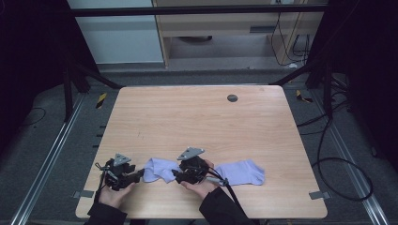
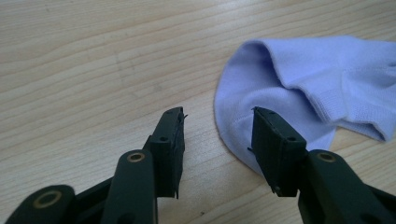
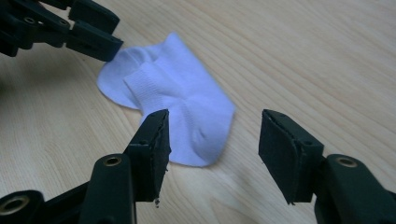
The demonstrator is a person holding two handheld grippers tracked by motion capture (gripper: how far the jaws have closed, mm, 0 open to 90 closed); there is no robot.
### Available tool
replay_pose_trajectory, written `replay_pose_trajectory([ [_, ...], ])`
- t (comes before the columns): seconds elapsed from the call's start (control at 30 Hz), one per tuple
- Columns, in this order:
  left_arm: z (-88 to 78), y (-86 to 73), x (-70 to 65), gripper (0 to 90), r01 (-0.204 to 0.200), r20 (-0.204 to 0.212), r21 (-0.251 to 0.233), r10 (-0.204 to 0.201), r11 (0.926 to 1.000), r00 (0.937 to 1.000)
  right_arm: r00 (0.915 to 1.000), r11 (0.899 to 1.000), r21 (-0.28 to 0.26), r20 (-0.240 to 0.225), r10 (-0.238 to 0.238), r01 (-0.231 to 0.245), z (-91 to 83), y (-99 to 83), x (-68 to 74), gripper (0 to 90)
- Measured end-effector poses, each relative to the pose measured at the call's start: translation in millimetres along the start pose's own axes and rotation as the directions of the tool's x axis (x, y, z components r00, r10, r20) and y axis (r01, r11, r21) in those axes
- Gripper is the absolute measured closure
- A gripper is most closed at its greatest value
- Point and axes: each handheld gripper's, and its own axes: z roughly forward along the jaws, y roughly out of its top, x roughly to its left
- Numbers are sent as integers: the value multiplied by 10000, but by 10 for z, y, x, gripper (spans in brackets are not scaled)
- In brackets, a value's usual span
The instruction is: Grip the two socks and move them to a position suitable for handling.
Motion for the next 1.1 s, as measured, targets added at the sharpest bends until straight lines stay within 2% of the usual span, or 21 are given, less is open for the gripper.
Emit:
replay_pose_trajectory([
  [0.37, 37, 4, -48, 552, -91, 205, 143, 88, 9999, 9998, 9976, 9978, 475, -544, -439, 465, 219, -12, 204, 481],
  [0.67, 75, 11, -66, 639, -97, 368, 418, 82, 9991, 9993, 9943, 9927, 938, -824, -682, 758, 373, -34, 315, 548],
  [0.83, 75, 15, -65, 717, -124, 344, 460, 108, 9989, 9993, 9935, 9905, 986, -705, -891, 958, 433, -42, 362, 634],
  [1.03, 86, 27, -74, 828, -168, 531, 506, 141, 9986, 9985, 9958, 9911, 1042, -473, -786, 832, 428, -40, 354, 793],
  [1.1, 87, 30, -81, 845, -194, 543, 497, 167, 9986, 9984, 9968, 9925, 1000, -458, -653, 697, 424, -39, 346, 816],
])
